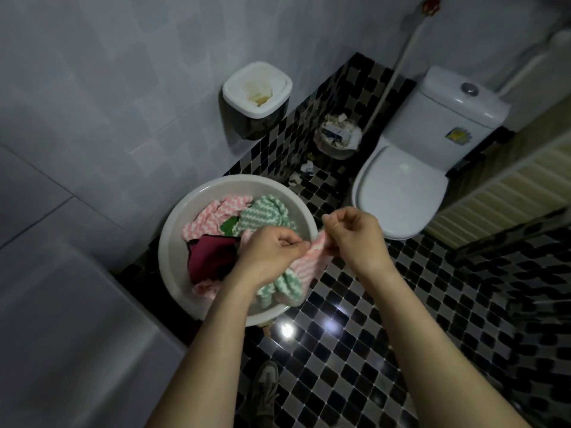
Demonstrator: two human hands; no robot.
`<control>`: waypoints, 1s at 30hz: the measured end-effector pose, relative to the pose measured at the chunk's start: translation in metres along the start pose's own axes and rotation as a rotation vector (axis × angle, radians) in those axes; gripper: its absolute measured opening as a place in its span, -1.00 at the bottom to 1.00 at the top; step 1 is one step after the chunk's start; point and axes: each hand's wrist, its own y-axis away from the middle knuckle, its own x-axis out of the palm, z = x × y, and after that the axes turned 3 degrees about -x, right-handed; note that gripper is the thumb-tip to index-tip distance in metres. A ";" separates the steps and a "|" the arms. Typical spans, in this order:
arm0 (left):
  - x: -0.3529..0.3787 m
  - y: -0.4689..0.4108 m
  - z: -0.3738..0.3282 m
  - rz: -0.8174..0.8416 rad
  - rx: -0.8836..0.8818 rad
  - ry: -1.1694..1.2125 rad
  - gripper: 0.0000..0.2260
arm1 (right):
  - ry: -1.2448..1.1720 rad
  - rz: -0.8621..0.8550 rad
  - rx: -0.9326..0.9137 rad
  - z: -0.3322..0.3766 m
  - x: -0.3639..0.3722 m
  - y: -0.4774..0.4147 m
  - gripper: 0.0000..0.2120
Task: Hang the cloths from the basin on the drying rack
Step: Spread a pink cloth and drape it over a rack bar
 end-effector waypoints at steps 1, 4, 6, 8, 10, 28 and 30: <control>0.002 -0.001 -0.006 -0.014 0.007 -0.030 -0.87 | 0.071 -0.037 -0.048 0.004 -0.008 0.002 -0.84; 0.008 -0.002 -0.025 -0.140 0.061 -0.110 -0.84 | 0.222 -0.047 -0.124 0.015 -0.030 0.009 -0.84; 0.016 0.001 -0.042 -0.180 0.106 -0.112 -0.86 | 0.294 0.055 -0.117 0.021 -0.049 0.015 -0.79; 0.025 0.005 -0.063 -0.173 0.150 -0.075 -0.86 | 0.375 0.156 -0.101 0.024 -0.069 0.023 -0.78; 0.034 0.009 -0.082 -0.046 0.185 -0.001 -0.87 | 0.362 0.158 -0.120 0.029 -0.086 0.031 -0.89; 0.185 0.065 -0.164 0.235 0.535 -0.317 -0.75 | 0.805 -0.395 -0.056 0.001 -0.271 0.149 -0.82; 0.202 0.078 -0.170 0.320 0.559 -0.378 -0.73 | 0.379 -0.361 -0.016 -0.006 -0.282 0.159 -0.76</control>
